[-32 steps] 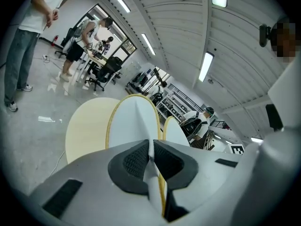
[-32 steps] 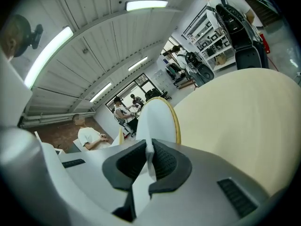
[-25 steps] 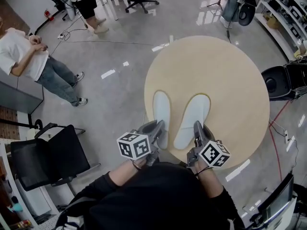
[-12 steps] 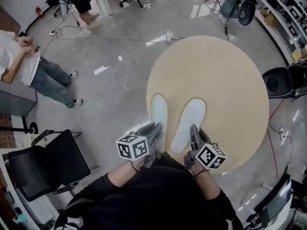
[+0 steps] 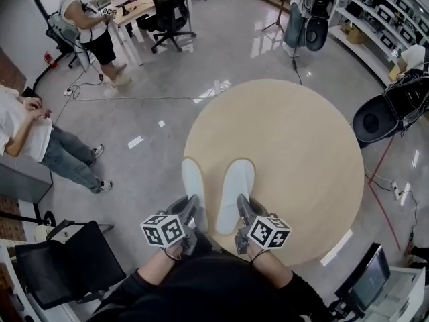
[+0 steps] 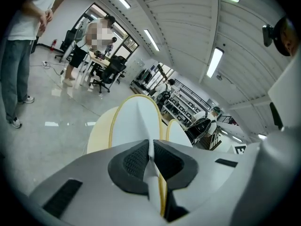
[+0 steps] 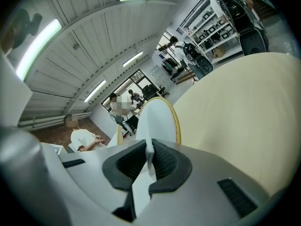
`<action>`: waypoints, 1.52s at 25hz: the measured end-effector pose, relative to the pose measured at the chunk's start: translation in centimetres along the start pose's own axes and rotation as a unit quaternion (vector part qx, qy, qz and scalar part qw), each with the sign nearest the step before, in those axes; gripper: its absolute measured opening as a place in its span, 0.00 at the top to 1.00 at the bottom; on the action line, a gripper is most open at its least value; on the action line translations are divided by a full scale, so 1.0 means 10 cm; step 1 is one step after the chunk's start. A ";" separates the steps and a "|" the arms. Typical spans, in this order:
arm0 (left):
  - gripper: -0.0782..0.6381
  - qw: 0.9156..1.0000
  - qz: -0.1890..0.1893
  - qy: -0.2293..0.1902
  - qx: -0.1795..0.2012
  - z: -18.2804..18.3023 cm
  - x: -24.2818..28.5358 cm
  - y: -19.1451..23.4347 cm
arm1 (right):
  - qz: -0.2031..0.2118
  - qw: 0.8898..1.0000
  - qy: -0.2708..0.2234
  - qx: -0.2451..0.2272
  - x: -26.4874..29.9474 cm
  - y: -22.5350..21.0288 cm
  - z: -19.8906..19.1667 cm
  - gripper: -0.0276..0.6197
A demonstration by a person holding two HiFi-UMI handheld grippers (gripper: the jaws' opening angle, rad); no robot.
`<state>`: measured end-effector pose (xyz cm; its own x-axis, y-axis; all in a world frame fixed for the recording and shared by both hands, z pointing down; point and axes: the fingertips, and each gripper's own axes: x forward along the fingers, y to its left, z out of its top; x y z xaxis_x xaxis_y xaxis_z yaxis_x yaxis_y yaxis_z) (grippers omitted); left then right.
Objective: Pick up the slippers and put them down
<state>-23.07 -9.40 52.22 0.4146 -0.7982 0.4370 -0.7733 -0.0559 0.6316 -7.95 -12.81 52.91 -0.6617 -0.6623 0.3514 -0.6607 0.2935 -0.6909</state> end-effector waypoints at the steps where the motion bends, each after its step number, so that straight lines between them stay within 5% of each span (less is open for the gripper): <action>1: 0.84 1.000 0.001 0.004 0.003 0.03 0.01 0.01 | -0.003 1.000 0.000 0.001 0.01 0.00 0.02 0.91; 17: 0.84 0.985 -0.066 0.153 0.041 0.76 1.21 1.04 | -0.141 0.987 -0.041 0.059 1.22 -0.23 0.23 0.91; 33: 0.84 0.971 -0.081 0.210 0.082 1.02 2.57 1.54 | -0.180 0.983 -0.008 0.041 2.42 -0.73 0.29 0.91; 38: 0.84 0.970 -0.059 0.224 0.069 0.96 2.47 1.68 | -0.186 0.981 0.021 0.050 2.59 -0.71 0.06 0.91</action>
<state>-30.39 -35.78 67.47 0.6476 -0.4419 0.6207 -0.7515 -0.2362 0.6160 -20.16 -32.46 66.56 -0.3963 -0.6806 0.6161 -0.8230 -0.0340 -0.5670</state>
